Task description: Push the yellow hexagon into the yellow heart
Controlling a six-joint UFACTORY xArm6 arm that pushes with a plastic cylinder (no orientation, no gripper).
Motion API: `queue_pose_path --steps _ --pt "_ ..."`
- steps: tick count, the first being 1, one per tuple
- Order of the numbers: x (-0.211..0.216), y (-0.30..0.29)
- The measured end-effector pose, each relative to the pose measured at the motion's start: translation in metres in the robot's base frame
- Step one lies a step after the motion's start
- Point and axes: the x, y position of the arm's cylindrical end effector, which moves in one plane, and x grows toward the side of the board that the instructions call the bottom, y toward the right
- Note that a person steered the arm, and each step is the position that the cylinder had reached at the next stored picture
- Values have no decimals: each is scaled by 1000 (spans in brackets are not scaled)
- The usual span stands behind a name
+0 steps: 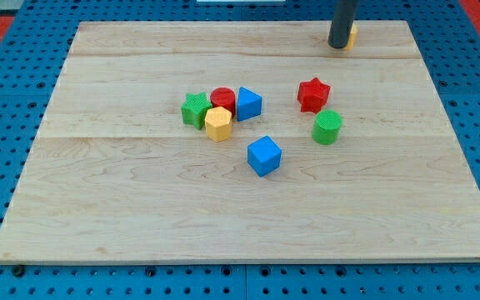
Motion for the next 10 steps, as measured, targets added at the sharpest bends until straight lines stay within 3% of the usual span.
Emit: queue_pose_path --steps 1,2,4,5,6,7,9,10 --pt "26 0" --pt "64 -53" --pt "75 -256" --pt "140 -325" --pt "172 -297" --pt "170 -230" --pt "144 -196" --pt "153 -125"
